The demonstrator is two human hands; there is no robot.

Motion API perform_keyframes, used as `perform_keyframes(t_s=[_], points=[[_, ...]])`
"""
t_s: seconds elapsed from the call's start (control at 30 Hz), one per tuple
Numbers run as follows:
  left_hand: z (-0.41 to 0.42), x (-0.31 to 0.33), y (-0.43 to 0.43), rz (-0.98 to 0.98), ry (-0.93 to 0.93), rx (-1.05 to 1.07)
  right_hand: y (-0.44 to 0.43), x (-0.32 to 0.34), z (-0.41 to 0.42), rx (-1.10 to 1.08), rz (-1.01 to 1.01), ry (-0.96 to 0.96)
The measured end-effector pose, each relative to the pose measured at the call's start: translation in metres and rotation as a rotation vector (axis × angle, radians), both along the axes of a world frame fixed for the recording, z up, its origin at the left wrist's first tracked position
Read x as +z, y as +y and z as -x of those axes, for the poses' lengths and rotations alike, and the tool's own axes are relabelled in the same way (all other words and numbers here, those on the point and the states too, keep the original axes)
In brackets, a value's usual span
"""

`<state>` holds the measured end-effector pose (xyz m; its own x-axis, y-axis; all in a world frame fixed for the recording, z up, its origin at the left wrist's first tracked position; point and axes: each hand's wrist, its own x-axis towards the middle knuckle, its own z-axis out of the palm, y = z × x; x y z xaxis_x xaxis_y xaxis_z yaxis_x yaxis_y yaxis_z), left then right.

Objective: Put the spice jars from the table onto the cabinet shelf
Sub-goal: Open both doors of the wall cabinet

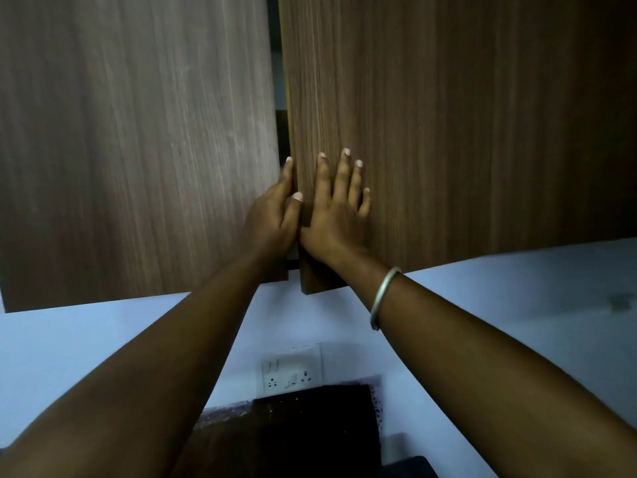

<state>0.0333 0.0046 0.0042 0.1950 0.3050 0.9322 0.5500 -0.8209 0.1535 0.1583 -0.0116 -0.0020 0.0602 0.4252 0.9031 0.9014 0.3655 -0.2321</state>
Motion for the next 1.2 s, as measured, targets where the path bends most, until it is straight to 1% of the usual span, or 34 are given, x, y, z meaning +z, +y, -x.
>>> perform_keyframes(t_s=[0.07,0.13,0.27,0.33,0.37,0.43,0.5,0.57,0.67,0.73,0.8,0.93,1.03,1.1,1.2], points=[[-0.014,-0.004,-0.019,-0.055,-0.101,-0.207,-0.02,-0.005,-0.014,0.082,-0.063,0.045],[-0.037,-0.008,-0.041,-0.104,-0.19,-0.363,-0.042,-0.008,-0.033,0.173,-0.13,0.096],[-0.087,-0.011,-0.082,-0.164,-0.325,-0.567,-0.092,-0.013,-0.077,0.363,-0.192,0.196],[-0.111,-0.012,-0.1,-0.136,-0.378,-0.636,-0.114,-0.014,-0.098,0.482,-0.216,0.252],[-0.126,-0.011,-0.107,-0.123,-0.389,-0.669,-0.126,-0.015,-0.109,0.526,-0.233,0.272],[-0.152,-0.009,-0.115,-0.132,-0.377,-0.67,-0.143,-0.014,-0.128,0.587,-0.251,0.296],[-0.175,-0.009,-0.119,-0.114,-0.365,-0.711,-0.156,-0.013,-0.143,0.628,-0.246,0.289],[-0.201,-0.011,-0.124,-0.078,-0.35,-0.814,-0.168,-0.012,-0.161,0.649,-0.242,0.272],[-0.245,-0.014,-0.137,-0.046,-0.334,-1.032,-0.184,-0.012,-0.197,0.687,-0.262,0.224],[-0.277,-0.014,-0.148,-0.057,-0.326,-1.121,-0.198,-0.01,-0.224,0.686,-0.256,0.236],[-0.308,-0.014,-0.154,-0.106,-0.281,-1.078,-0.212,-0.008,-0.249,0.693,-0.245,0.292],[-0.366,-0.017,-0.165,-0.227,-0.166,-0.801,-0.24,-0.007,-0.304,0.67,-0.192,0.445],[-0.407,-0.02,-0.167,-0.244,-0.069,-0.746,-0.255,-0.006,-0.349,0.519,-0.156,0.562],[-0.435,-0.021,-0.165,-0.238,-0.005,-0.717,-0.259,-0.007,-0.379,0.412,-0.161,0.603],[-0.47,-0.021,-0.162,-0.237,0.051,-0.632,-0.257,-0.009,-0.417,0.321,-0.148,0.642]])
